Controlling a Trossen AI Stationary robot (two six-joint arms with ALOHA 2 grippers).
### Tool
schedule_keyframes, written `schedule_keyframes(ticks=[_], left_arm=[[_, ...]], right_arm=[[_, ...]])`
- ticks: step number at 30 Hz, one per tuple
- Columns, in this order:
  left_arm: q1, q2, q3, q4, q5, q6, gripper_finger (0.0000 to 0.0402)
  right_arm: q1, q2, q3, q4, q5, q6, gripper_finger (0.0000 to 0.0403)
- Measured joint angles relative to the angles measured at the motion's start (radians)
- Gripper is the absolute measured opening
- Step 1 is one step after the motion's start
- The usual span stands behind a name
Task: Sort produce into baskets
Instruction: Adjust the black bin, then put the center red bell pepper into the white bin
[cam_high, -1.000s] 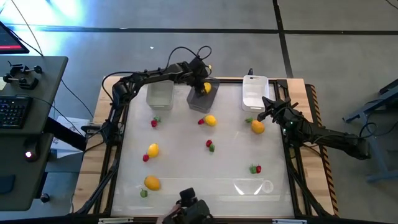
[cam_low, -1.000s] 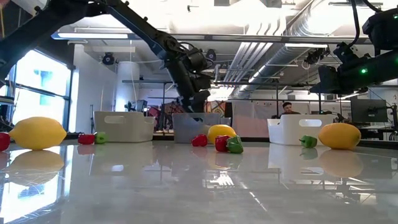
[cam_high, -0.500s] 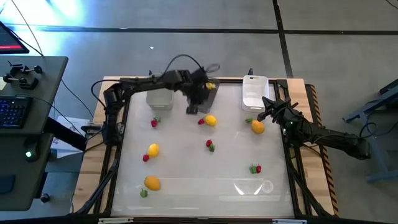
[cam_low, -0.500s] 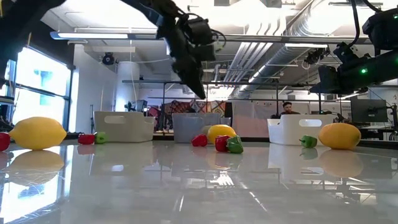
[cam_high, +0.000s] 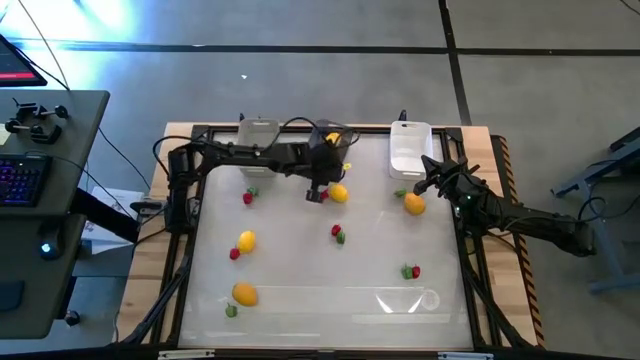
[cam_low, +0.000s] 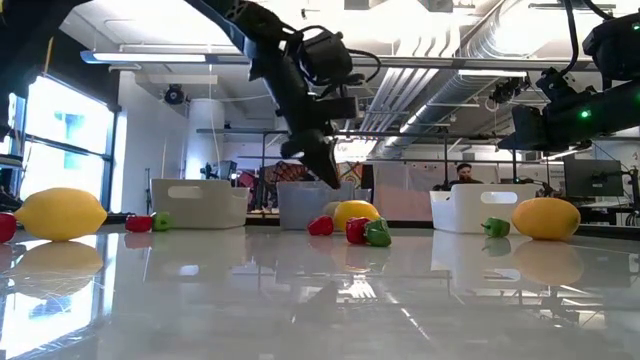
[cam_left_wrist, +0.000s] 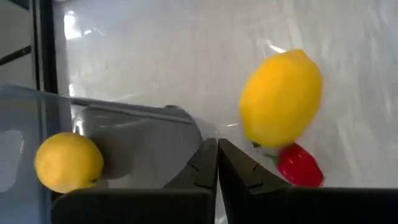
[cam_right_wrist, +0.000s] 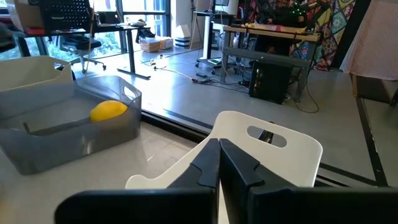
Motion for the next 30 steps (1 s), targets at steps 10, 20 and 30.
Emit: schedule_keyframes(ticks=[10, 20, 30], left_arm=[[0.048, 0.005, -0.010, 0.154, 0.061, -0.092, 0.0000], [0.047, 0.013, -0.010, 0.206, 0.082, -0.109, 0.0000], [0.026, -0.003, -0.009, 0.287, 0.168, -0.133, 0.0000]], right_arm=[[0.000, 0.000, 0.000, 0.000, 0.000, 0.000, 0.0000], [0.000, 0.000, 0.000, 0.000, 0.000, 0.000, 0.0000], [0.000, 0.000, 0.000, 0.000, 0.000, 0.000, 0.0000]])
